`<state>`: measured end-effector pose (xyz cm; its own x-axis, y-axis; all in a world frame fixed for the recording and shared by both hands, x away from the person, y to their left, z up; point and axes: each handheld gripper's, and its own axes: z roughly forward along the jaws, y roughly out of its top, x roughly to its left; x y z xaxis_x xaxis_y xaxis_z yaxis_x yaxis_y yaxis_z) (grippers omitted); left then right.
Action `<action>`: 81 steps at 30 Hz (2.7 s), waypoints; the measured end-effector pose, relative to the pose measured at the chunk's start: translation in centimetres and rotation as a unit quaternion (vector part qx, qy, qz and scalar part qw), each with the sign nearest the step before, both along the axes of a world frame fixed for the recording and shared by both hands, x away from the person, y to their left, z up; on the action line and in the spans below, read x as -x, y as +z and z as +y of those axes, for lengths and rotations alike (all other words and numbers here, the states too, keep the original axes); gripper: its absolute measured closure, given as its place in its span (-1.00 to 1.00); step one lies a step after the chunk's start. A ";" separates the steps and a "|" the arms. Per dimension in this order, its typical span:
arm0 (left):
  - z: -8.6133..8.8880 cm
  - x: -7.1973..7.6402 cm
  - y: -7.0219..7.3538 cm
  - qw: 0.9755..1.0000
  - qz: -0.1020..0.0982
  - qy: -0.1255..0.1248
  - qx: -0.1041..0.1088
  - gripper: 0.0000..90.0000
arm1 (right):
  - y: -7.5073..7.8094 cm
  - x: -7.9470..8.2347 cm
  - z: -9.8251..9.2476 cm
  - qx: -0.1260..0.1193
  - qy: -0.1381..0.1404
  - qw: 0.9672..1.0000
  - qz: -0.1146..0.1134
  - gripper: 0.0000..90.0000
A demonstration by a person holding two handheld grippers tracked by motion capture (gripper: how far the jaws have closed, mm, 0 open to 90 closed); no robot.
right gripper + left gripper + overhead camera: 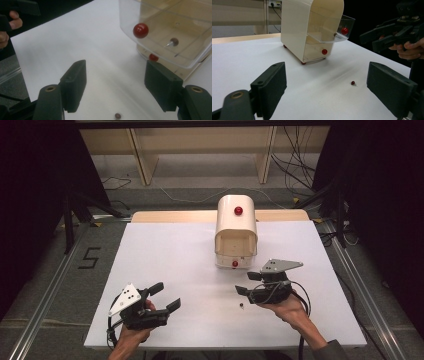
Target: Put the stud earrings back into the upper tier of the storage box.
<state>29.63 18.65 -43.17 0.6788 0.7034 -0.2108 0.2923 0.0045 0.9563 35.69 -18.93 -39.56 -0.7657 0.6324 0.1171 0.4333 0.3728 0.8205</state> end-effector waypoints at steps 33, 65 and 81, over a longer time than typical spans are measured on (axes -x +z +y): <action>-0.1 -0.1 -0.1 1.000 0.002 -0.001 -0.001 -0.65 | -6.3 -1.5 1.6 0.129 0.007 0.986 0.106 0.03; -0.2 -0.1 -0.1 1.000 0.000 -0.005 -0.003 -0.65 | -6.7 -1.3 1.7 0.159 0.025 0.982 0.093 0.77; -0.2 -0.1 -0.1 1.000 0.000 -0.005 -0.002 -0.65 | -3.0 -1.0 0.9 0.106 0.021 0.992 0.059 0.77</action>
<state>29.70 18.47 -43.22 0.6859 0.6970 -0.2092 0.2930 -0.0014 0.9561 36.66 -18.05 -42.51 -0.7810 0.6201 0.0745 0.5015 0.5515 0.6666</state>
